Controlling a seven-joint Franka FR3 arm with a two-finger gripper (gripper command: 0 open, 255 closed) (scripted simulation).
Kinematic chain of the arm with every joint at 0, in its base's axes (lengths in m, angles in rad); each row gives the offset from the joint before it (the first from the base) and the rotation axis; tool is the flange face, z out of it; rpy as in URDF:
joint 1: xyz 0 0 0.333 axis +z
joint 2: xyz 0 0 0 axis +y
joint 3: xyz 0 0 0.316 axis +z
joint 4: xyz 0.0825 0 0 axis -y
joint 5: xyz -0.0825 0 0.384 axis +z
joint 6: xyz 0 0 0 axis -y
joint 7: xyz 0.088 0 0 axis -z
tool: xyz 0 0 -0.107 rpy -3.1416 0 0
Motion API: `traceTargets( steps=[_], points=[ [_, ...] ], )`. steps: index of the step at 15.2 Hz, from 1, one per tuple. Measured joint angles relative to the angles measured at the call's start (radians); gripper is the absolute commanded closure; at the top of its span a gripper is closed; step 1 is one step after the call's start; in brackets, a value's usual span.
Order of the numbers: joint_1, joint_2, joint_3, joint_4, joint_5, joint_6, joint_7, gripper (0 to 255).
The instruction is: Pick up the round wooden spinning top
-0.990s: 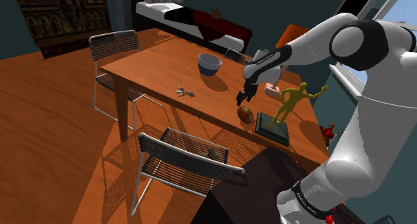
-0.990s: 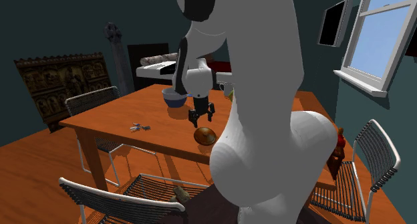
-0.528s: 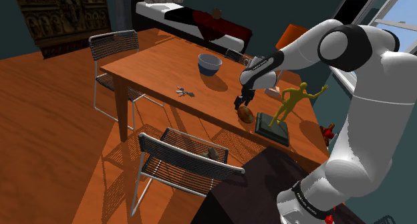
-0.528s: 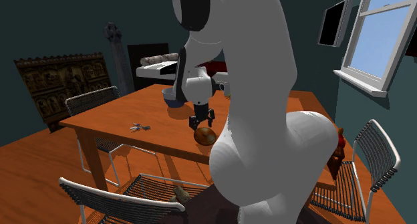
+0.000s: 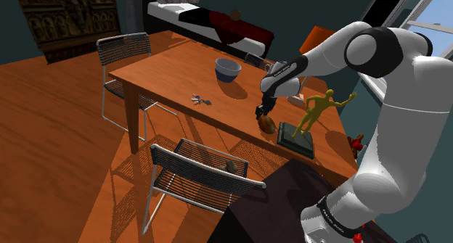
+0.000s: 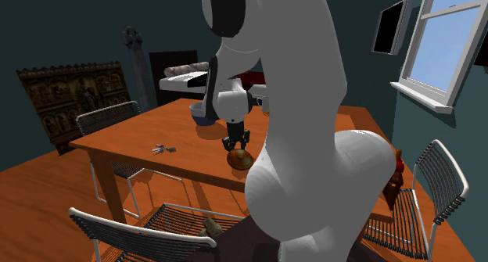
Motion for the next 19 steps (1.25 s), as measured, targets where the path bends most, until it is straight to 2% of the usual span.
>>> traceTargets(
  steps=[5, 19],
  points=[
    [0.003, -0.011, -0.003, 0.000, -0.004, -0.012, 0.003, 255],
    [0.024, -0.152, -0.032, 0.007, -0.052, -0.156, 0.025, 255]
  ],
)
